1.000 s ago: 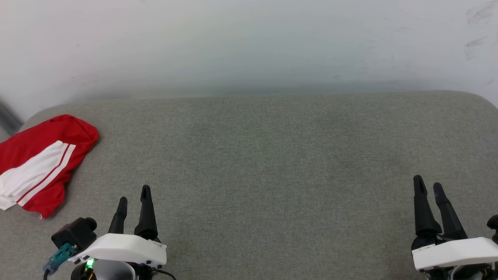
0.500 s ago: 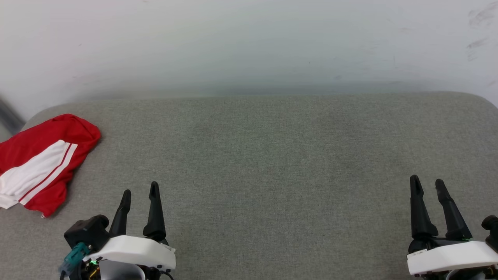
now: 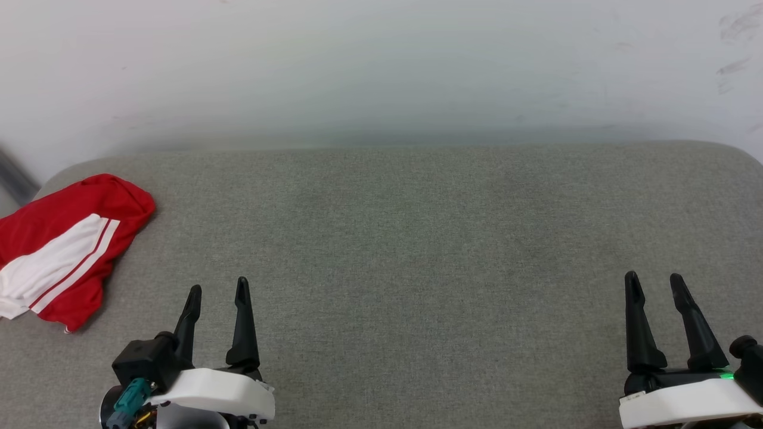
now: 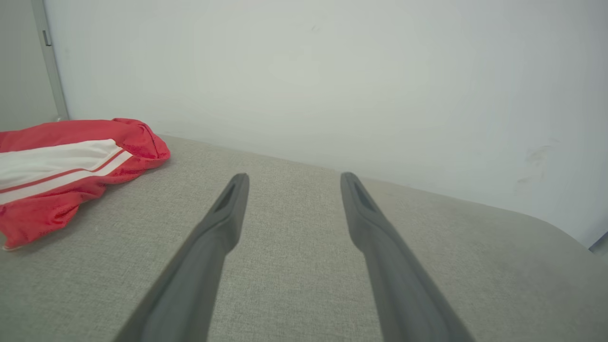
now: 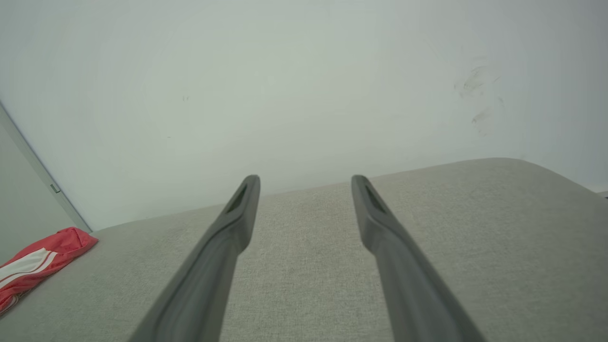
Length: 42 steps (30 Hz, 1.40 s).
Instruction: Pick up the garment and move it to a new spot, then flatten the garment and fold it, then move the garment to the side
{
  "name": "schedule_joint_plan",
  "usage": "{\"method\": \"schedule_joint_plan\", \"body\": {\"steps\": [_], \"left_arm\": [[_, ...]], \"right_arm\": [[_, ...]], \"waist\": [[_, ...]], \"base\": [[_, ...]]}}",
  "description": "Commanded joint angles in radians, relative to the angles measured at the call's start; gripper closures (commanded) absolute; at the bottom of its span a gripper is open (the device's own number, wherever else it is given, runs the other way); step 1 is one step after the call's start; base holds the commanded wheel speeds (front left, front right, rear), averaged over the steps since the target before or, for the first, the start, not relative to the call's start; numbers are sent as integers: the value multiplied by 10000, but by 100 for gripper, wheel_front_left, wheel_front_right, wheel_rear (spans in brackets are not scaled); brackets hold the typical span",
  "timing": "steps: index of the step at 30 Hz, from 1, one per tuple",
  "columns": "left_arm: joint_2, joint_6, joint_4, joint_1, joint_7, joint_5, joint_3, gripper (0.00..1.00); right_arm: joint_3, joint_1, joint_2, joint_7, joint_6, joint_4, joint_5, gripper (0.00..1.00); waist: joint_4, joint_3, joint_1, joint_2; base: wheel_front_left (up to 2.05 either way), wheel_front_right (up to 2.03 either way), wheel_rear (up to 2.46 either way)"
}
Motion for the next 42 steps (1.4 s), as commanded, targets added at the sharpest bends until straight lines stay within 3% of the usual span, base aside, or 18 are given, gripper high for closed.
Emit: {"method": "schedule_joint_plan", "body": {"steps": [1,19,42], "left_arm": [[29,-88,-152,47,-105,260,-39,0],[-152,-372,-110,308,-471,1735,49,0],[-466,-872,-1,607,-854,2828,577,0]], "right_arm": [[8,73,10,-104,0,-154,-298,0],[34,333,16,-473,-1,-401,-1671,0],[-11,666,21,-842,-1,-563,-2106,0]], "waist": [[1,2,0,0],[65,4,0,0],[100,-21,0,0]], "base": [[0,0,0],[0,0,0],[0,0,0]]}}
